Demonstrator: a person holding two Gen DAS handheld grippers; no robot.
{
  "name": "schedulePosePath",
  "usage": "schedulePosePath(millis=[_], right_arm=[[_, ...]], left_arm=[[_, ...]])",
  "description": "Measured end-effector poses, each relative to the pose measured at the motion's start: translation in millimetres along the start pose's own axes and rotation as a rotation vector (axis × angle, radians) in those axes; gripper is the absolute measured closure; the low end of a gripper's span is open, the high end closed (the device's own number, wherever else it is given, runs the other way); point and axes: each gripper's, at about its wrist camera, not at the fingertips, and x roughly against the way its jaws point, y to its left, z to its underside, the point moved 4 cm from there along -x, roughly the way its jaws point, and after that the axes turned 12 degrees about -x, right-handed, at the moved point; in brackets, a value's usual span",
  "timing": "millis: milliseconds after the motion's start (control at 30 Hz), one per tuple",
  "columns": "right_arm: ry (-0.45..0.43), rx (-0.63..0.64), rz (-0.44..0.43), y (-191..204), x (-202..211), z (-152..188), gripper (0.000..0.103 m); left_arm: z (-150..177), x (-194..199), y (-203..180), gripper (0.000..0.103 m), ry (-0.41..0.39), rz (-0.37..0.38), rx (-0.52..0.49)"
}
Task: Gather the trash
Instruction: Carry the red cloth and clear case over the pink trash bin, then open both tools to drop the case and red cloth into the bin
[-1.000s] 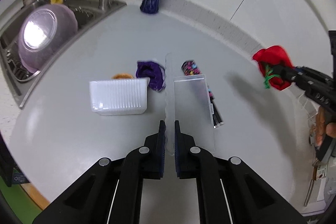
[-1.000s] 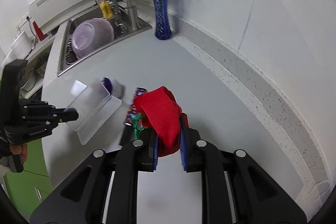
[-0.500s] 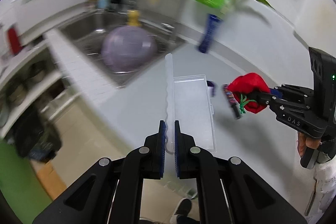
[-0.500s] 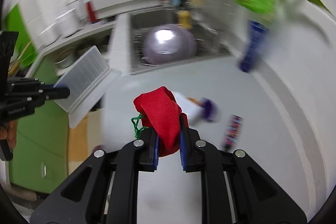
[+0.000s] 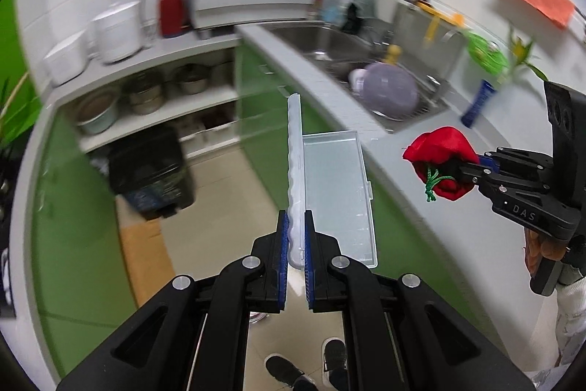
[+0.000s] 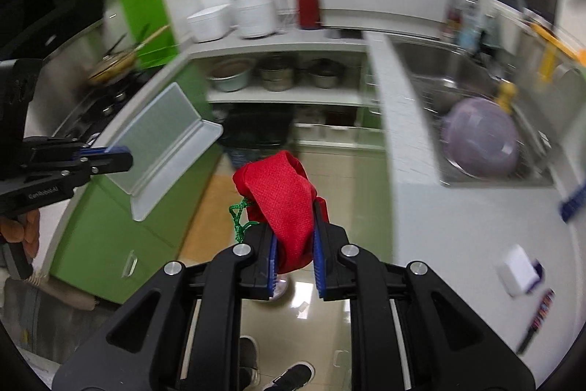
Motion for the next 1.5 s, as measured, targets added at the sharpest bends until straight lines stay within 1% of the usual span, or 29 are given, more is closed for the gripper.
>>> schedulePosePath(millis=[100,167,267,333,400,433,600,633,733,867,967,1000,1033,1067,1100,1133,1167,1300,1500], right_arm=[[0.041,0.049,-0.044,32,-21,4,0.088],[0.074,0.073,-0.061,46,-41,10,0.088],[0.118,0.092,-0.071,52,-75,24,0.088],[0.146,0.102,-0.066,53,-107,39,0.088],[0.166,0.107,-0.061,52,-140,54,0.088],[0.179,0.109,-0.052,48,-163,67,0.088],[0.208,0.092,-0.024,22,-255,116,0.089],[0.214,0.086,-0.018,15,-279,130,0.089],[0.227,0.072,-0.011,1,-332,164,0.089],[0.245,0.069,-0.004,-20,-386,205,0.089],[0.254,0.071,0.001,-30,-413,226,0.089],[0.256,0.071,0.004,-32,-419,233,0.089],[0.259,0.072,0.008,-36,-427,241,0.089],[0.262,0.071,0.01,-37,-432,245,0.089],[0.265,0.071,0.013,-40,-437,250,0.089],[0.267,0.072,0.015,-41,-441,253,0.089],[0.273,0.072,0.017,-42,-446,257,0.089],[0.293,0.088,0.014,-38,-455,265,0.089],[0.326,0.123,-0.025,-13,-469,270,0.089]], left_arm=[[15,-1,17,0.096,0.008,-0.032,0.046],[33,-8,31,0.096,0.021,-0.034,0.086],[62,-40,44,0.096,0.049,-0.024,0.128],[83,-65,53,0.096,0.066,-0.014,0.145],[110,-105,61,0.096,0.088,-0.008,0.165],[123,-121,65,0.096,0.098,-0.004,0.173],[198,-221,85,0.096,0.154,0.009,0.203],[208,-234,87,0.096,0.161,0.009,0.205],[255,-296,99,0.096,0.192,0.016,0.226],[297,-352,106,0.096,0.214,0.023,0.249],[316,-381,109,0.095,0.221,0.022,0.256],[322,-390,111,0.092,0.224,0.017,0.261],[327,-398,112,0.087,0.226,0.018,0.268],[331,-404,113,0.061,0.229,0.018,0.275],[334,-410,115,0.041,0.23,0.012,0.28],[338,-414,117,0.005,0.225,0.003,0.288],[339,-416,118,0.005,0.214,0.004,0.295],[344,-415,123,0.005,0.213,-0.017,0.315],[344,-391,145,0.005,0.171,-0.062,0.353]])
